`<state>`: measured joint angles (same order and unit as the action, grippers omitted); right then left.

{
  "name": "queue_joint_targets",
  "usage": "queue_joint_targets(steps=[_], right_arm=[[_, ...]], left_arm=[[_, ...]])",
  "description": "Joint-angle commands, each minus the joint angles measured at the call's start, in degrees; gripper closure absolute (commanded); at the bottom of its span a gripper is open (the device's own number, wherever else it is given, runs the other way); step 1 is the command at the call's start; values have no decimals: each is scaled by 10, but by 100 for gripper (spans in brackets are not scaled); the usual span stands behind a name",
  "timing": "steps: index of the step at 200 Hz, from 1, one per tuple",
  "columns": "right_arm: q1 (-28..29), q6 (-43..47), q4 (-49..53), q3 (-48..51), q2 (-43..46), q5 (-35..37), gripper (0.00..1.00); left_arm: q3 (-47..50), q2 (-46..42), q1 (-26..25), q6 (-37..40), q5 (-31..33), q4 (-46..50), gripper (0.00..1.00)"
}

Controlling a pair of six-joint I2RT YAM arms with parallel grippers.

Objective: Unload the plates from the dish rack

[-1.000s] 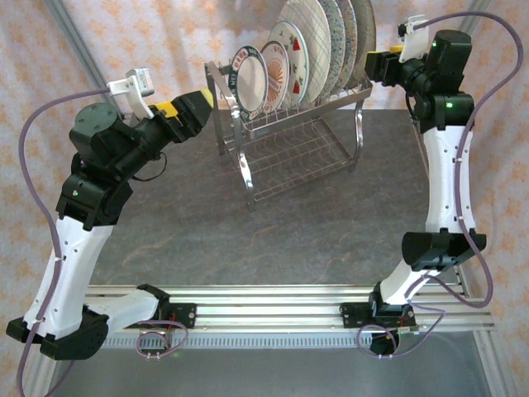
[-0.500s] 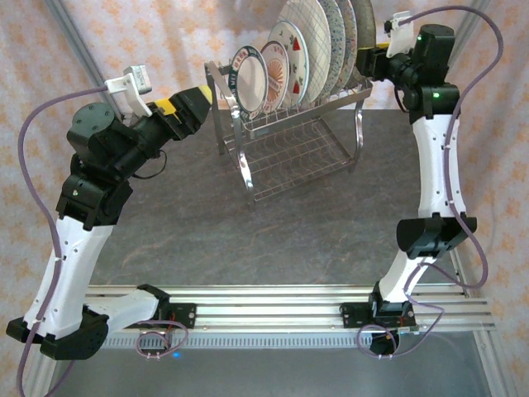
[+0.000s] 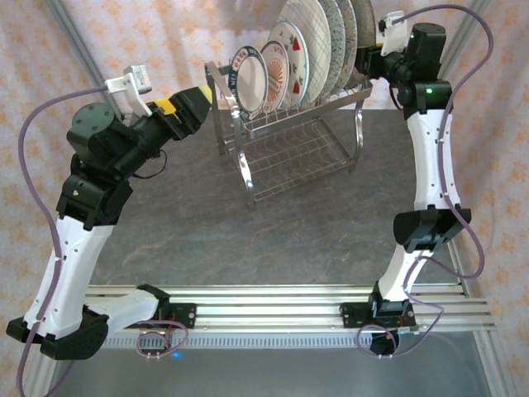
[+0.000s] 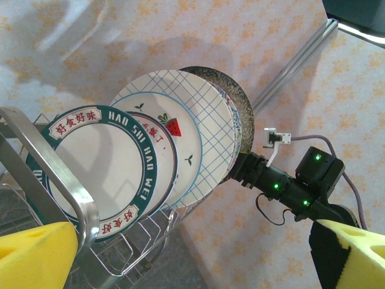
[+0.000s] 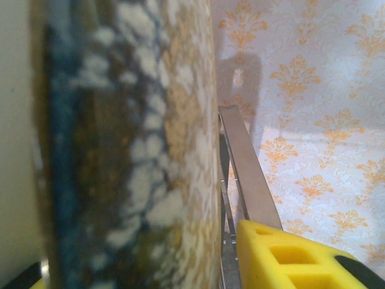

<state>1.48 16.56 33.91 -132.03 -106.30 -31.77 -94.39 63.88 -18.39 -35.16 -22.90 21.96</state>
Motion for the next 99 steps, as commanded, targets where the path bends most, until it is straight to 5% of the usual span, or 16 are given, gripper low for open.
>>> queue_joint_targets(steps=[1, 16, 35, 99], right_arm=[[6, -7, -20, -27, -13, -4, 63], [7, -7, -19, -31, -17, -4, 70], [9, -6, -13, -38, -22, -10, 89], [23, -3, -7, -52, -22, 18, 100]], left_arm=[[3, -2, -5, -8, -16, -27, 1], [1, -2, -5, -8, -17, -29, 1], [1, -2, -5, -7, -19, -30, 1], [5, -7, -5, -5, -16, -29, 1]])
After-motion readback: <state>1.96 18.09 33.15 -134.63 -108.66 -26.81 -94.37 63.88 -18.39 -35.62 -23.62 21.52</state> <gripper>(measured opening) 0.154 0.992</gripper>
